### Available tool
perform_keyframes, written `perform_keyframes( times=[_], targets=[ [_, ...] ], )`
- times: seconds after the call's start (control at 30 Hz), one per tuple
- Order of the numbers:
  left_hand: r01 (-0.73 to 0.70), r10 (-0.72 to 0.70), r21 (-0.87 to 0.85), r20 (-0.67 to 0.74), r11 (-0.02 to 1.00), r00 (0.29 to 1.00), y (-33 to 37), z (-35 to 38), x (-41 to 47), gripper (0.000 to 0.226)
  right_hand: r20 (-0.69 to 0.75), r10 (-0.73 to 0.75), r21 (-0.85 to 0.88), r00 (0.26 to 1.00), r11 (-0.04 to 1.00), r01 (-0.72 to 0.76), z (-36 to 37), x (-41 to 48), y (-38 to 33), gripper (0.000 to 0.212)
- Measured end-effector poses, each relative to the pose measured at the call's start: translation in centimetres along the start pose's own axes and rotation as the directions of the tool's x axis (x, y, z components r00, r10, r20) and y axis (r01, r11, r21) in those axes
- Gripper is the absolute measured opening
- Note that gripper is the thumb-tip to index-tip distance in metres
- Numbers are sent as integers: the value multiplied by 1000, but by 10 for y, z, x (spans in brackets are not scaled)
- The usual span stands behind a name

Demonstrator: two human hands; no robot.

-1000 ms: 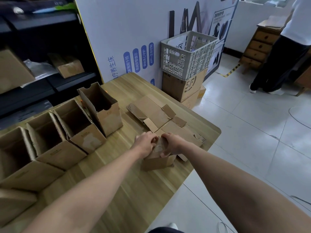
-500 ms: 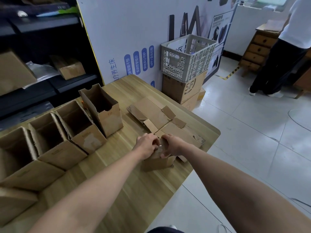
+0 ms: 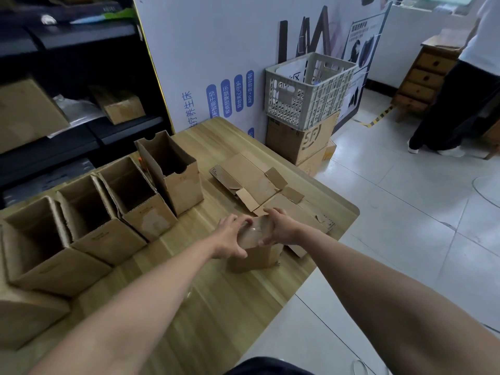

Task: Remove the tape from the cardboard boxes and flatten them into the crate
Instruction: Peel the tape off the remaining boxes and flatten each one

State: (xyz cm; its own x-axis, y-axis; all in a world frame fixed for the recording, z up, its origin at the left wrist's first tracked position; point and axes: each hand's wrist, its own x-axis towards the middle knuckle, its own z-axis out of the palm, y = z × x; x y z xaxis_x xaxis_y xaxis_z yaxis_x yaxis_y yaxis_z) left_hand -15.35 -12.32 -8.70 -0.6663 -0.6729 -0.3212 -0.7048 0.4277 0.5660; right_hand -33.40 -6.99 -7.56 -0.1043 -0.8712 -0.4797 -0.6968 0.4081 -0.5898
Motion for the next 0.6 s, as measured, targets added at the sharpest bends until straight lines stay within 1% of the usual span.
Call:
perform_keyframes(
  times=[0.03,0.07,0.1,0.13,0.17,0.2,0.23,0.27,0.33,0.43,0.47,0.5,0.53,0.57,0.6],
  targets=[
    [22,-25,-123,-24,992,999,-2,-5,-2,72,-25,1,93,1000,996,1,-3,0,-4,101],
    [59,-75,-291,-43,955,996,-3,-12,-3,65,-54,5,191,999,982,5,-7,-1,-8,100],
    [102,-143,-478,-51,873,988,-5,-20,-6,57,-71,12,282,997,959,8,-12,-3,-12,99],
    [147,-225,-638,-41,756,974,-8,-28,-7,48,-69,29,364,997,932,-1,-17,-5,-15,97],
    [206,-309,-751,3,627,951,-11,-36,-9,40,-53,48,435,997,900,-20,-22,-6,-17,94],
    [267,-376,-822,70,503,924,-14,-43,-11,35,-38,62,487,997,873,-36,-26,-7,-20,90],
    [321,-424,-858,137,402,895,-18,-48,-12,35,-36,67,505,997,862,-39,-29,-8,-23,83],
    [365,-458,-869,189,335,869,-21,-52,-12,36,-40,59,494,997,869,-32,-32,-9,-25,73],
    [437,-519,-863,259,255,814,-24,-53,-14,35,-30,28,500,999,866,-9,-33,-10,-30,52],
    [492,-575,-860,335,137,747,-25,-45,-15,41,20,10,614,1000,789,-20,-34,-12,-38,36],
    [511,-583,-848,347,139,734,-25,-42,-16,49,28,21,609,999,792,-34,-34,-13,-40,33],
    [530,-601,-826,327,194,729,-25,-39,-16,57,24,47,581,999,812,-52,-33,-13,-43,31],
    [532,-632,-795,258,290,730,-24,-36,-16,63,3,84,542,996,837,-72,-31,-12,-45,27],
    [489,-656,-771,125,407,744,-23,-34,-16,63,-25,129,509,991,855,-99,-27,-11,-46,25],
    [388,-641,-756,-55,528,765,-21,-33,-17,55,-46,175,489,983,863,-131,-23,-8,-47,26]
  ],
)
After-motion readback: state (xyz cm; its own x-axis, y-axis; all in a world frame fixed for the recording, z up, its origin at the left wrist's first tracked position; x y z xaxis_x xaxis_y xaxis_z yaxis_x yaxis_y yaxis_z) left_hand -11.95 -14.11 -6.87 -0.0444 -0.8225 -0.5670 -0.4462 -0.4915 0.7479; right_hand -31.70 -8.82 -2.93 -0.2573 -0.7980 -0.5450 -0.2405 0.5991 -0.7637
